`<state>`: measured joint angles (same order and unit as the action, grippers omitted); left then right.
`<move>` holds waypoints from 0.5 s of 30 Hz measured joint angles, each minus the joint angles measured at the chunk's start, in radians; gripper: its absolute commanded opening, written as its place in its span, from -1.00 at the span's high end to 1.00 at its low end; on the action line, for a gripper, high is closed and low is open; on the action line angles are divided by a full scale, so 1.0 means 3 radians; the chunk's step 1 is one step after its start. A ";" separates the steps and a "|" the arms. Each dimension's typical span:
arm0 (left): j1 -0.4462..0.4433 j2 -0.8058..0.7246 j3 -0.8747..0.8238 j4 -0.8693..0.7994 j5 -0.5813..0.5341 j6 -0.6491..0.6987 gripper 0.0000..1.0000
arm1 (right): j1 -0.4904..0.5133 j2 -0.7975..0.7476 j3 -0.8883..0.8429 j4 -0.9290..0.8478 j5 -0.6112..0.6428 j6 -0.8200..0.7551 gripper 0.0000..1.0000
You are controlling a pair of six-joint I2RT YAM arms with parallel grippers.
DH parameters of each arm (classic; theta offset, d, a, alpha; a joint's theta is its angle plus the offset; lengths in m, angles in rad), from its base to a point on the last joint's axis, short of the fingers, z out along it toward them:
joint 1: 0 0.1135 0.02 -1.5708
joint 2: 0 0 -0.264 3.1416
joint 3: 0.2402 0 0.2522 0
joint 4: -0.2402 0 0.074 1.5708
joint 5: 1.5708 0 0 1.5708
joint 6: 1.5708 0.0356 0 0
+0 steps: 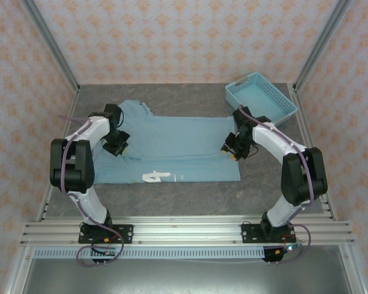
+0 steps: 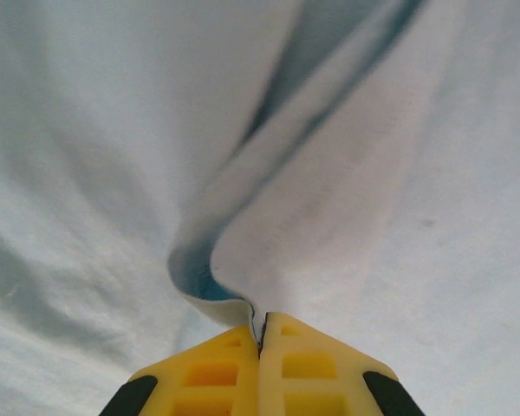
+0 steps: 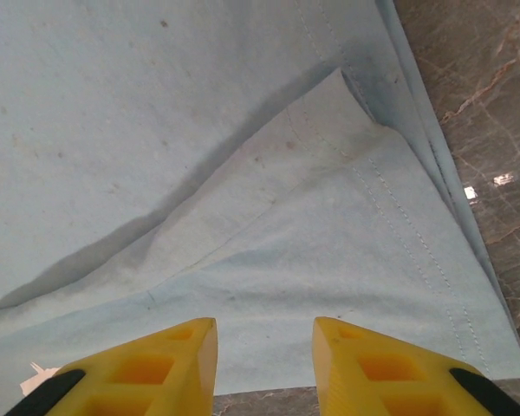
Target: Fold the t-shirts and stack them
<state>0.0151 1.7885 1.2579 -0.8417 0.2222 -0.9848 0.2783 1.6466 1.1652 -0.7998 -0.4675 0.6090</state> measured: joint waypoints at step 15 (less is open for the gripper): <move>-0.0641 0.0949 0.1419 -0.0361 -0.0278 0.0885 1.00 | -0.0196 -0.0001 0.0000 0.0291 0.0112 0.0446 0.36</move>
<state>-0.1772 2.0731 1.6836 -0.9501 0.1387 -0.7193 0.2195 1.6463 1.1652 -0.7124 -0.4339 0.7429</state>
